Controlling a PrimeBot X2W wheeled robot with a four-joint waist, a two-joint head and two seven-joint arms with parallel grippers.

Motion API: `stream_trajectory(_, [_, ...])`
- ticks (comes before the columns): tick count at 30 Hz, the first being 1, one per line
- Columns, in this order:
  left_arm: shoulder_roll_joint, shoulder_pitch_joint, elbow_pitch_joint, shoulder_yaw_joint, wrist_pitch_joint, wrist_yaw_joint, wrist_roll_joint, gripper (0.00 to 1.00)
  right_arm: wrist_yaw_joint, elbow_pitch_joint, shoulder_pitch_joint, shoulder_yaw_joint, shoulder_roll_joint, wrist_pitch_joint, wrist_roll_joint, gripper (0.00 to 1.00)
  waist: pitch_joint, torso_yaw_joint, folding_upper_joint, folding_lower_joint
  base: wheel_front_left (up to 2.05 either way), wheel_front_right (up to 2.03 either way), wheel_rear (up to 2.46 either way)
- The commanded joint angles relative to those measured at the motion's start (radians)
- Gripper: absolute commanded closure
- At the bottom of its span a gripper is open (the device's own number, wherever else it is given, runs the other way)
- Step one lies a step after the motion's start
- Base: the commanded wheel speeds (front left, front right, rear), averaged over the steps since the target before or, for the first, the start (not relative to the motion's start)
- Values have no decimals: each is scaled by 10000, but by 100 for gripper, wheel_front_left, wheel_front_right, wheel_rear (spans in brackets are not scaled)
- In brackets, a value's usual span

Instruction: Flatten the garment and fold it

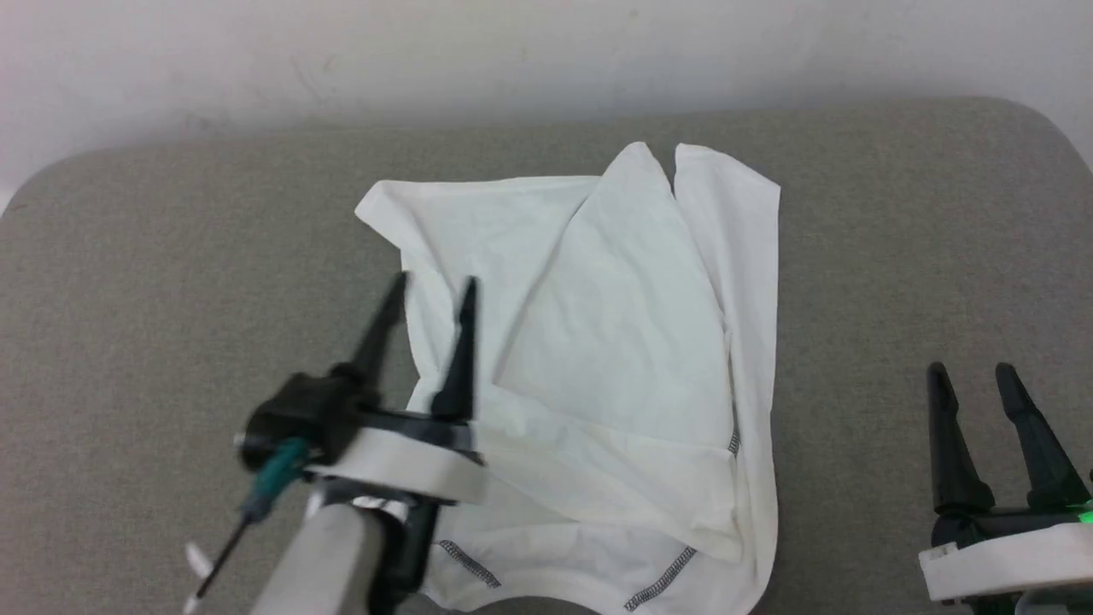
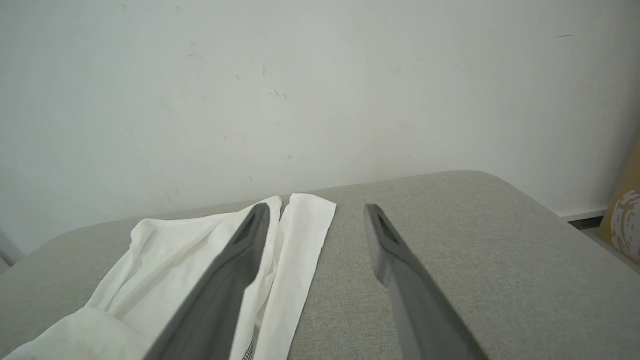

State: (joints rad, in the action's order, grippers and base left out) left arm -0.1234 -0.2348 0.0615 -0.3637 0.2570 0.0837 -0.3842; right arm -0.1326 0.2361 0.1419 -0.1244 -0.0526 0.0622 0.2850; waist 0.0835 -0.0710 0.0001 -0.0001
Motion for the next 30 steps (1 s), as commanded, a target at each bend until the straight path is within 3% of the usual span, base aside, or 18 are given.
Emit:
stream_trajectory(1, [-81,241,-173,402,45,73,192,0,19,-106,-140,-9,24,-8,-56,0,30,68,-1,1,0,0,0])
stream_trajectory(7, [-211,960,-600,2330,46,-71,849,0,19,-959,-690,-285,24,-133,-109,0,189,347,-1,1,0,0,0])
stream_trajectory(13, [-247,1582,-761,3432,46,-215,1283,0,19,-2416,-2047,-672,-265,-495,39,0,560,607,-1,1,0,0,0])
stream_trajectory(21, [43,1548,-1212,3582,47,-538,1675,0,19,-5439,-5217,-1140,-1364,-1968,1120,0,1690,1246,-1,1,0,0,0])
stream_trajectory(30, [503,948,-1853,3367,47,-845,1789,0,19,-8235,-8953,-903,-2739,-4959,1627,0,3390,2073,-1,1,0,0,0])
